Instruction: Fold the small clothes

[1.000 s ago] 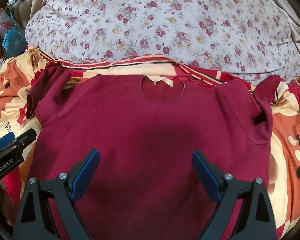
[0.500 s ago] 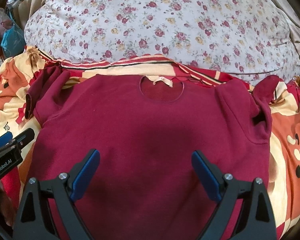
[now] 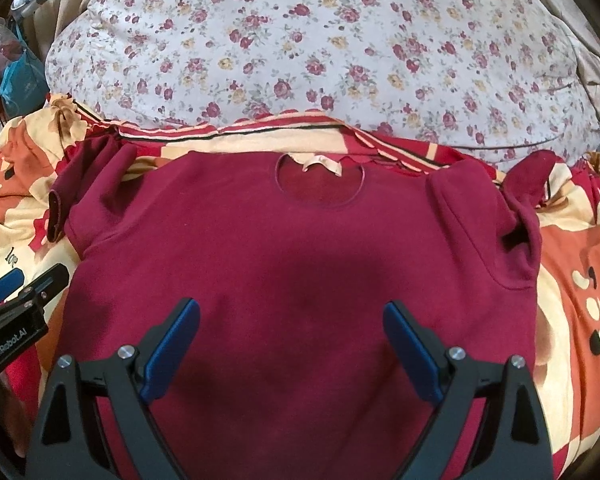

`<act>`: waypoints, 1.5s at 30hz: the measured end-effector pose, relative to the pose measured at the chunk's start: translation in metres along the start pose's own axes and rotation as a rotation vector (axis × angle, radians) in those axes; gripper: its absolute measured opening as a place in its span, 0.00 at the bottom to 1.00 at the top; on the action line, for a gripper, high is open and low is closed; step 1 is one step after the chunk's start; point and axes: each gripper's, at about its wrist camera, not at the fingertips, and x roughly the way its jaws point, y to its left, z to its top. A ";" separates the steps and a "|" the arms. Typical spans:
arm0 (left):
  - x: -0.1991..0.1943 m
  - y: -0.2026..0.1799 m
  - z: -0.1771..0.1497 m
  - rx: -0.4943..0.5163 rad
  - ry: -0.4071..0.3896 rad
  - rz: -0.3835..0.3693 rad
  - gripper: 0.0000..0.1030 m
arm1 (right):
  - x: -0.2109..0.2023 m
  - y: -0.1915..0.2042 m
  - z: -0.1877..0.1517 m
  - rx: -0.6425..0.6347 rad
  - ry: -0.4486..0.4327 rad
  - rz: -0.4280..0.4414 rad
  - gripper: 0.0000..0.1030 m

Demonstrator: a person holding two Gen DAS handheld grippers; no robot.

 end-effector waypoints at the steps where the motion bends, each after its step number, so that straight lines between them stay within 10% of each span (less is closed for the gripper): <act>1: 0.001 0.000 0.000 0.001 0.001 -0.001 0.65 | 0.001 0.000 0.000 -0.001 0.001 -0.002 0.92; 45: -0.001 0.023 0.008 -0.054 0.009 0.060 0.65 | 0.008 0.058 0.017 -0.132 0.006 0.043 0.89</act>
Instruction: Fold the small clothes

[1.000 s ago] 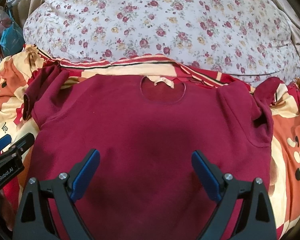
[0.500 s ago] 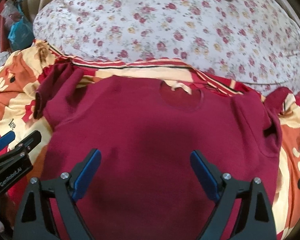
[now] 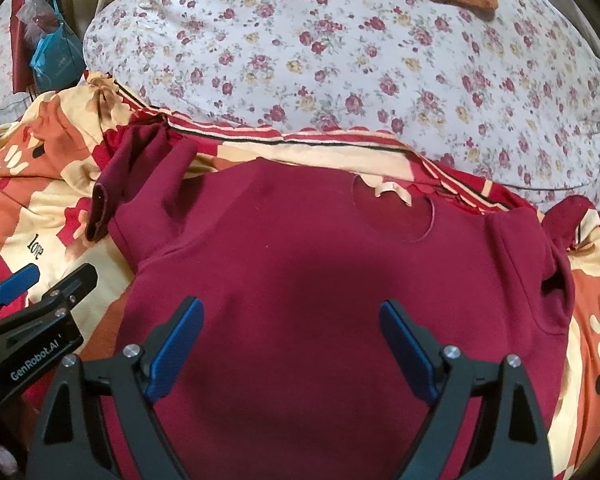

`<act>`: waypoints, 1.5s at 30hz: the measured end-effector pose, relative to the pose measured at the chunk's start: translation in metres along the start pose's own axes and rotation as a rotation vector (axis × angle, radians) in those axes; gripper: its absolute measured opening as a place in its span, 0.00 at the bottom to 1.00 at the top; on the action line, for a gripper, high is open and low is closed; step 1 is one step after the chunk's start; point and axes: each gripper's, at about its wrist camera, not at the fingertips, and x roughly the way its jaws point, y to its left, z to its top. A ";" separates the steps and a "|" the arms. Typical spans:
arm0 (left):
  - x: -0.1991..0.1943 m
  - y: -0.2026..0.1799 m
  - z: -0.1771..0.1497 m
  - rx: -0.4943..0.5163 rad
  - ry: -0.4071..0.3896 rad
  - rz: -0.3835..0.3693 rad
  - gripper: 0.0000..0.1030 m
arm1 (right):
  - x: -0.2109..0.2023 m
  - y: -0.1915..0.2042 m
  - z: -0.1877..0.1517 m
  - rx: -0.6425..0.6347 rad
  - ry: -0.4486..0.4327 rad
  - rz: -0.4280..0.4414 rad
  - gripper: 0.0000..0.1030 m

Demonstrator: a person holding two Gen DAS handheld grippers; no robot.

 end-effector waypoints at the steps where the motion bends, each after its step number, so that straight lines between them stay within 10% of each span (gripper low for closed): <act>1: 0.000 -0.001 0.000 0.004 0.000 -0.004 0.65 | 0.000 -0.001 0.000 0.003 0.005 0.000 0.89; 19: -0.003 0.000 0.001 0.013 0.002 0.032 0.65 | -0.005 -0.003 0.002 0.019 -0.013 0.011 0.89; 37: 0.005 0.077 0.005 -0.167 0.065 0.111 0.59 | 0.015 0.096 0.082 -0.137 0.000 0.437 0.63; 45: 0.011 0.078 0.007 -0.179 0.068 0.098 0.59 | 0.073 0.138 0.093 -0.156 0.111 0.536 0.14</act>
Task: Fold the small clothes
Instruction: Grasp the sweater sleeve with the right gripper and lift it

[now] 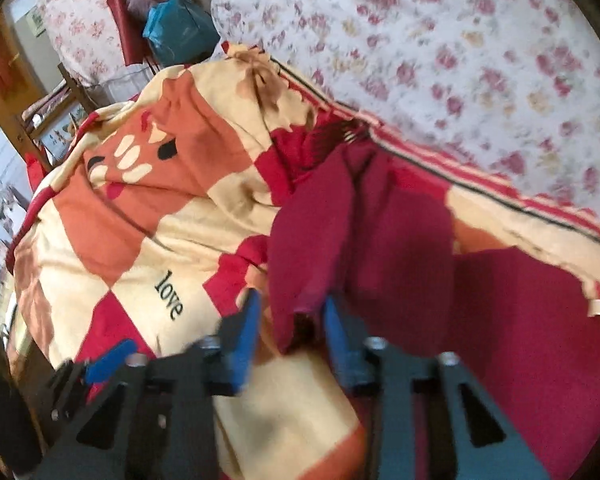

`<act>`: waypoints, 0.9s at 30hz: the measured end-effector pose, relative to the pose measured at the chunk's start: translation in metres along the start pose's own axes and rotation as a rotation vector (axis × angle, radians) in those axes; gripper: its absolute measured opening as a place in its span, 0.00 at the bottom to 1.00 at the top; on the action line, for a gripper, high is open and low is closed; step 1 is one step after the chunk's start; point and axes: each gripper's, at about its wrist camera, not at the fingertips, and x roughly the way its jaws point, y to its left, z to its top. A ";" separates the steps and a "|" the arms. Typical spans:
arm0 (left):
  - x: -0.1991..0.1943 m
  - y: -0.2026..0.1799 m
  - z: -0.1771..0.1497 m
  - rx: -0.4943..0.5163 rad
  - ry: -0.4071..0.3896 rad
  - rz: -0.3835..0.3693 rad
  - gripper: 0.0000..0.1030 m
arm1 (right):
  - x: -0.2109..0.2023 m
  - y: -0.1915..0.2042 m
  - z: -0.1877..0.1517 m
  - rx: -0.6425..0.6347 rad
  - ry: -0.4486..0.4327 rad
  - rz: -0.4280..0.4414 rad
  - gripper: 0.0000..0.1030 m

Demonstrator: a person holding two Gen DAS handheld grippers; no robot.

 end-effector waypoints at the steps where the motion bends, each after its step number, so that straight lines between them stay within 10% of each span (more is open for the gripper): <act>1: 0.001 0.000 0.000 -0.001 0.003 0.001 0.59 | 0.003 -0.003 0.001 0.023 -0.002 0.024 0.10; 16: -0.012 -0.027 -0.008 0.080 -0.027 -0.043 0.59 | -0.156 -0.062 -0.018 0.105 -0.223 0.096 0.06; 27: -0.026 -0.088 -0.018 0.227 0.009 -0.141 0.59 | -0.280 -0.174 -0.079 0.238 -0.279 -0.100 0.06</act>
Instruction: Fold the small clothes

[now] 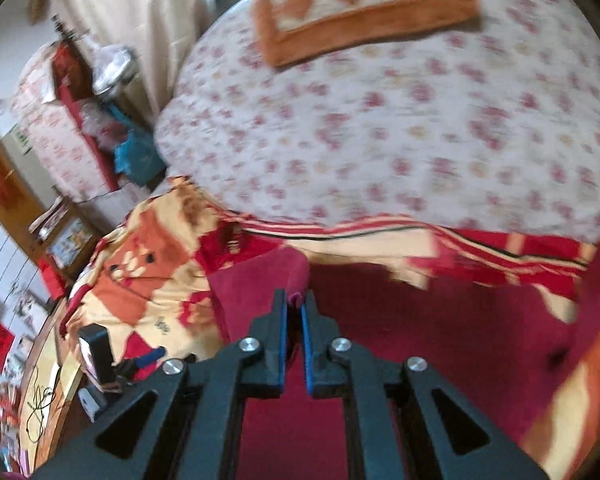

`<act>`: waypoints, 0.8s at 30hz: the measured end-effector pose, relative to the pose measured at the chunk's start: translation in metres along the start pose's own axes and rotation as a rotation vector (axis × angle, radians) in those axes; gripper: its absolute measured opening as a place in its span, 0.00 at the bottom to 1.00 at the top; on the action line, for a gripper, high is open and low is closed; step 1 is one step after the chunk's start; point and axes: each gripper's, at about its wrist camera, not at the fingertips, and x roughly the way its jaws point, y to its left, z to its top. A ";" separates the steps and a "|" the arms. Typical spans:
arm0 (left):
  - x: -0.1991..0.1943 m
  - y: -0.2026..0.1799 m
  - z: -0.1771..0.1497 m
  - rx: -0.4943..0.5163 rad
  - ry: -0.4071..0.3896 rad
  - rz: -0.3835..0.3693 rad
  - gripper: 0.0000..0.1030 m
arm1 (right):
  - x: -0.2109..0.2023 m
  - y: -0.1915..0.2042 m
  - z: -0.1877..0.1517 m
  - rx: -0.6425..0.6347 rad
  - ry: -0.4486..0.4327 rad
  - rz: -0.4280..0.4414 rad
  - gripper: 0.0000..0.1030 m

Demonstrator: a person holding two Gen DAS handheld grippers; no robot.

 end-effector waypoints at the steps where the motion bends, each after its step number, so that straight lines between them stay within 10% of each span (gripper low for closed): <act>1: 0.001 -0.005 0.000 0.010 0.002 -0.006 0.59 | -0.005 -0.010 -0.002 0.011 0.001 -0.018 0.06; 11: 0.027 -0.054 0.017 0.152 0.002 0.029 0.53 | -0.014 -0.114 -0.035 0.177 0.028 -0.136 0.06; 19: 0.050 -0.073 0.029 0.227 0.004 0.017 0.04 | -0.010 -0.135 -0.035 0.207 0.025 -0.156 0.06; 24: 0.047 -0.069 0.028 0.211 -0.002 -0.013 0.00 | -0.007 -0.148 -0.036 0.218 0.032 -0.185 0.06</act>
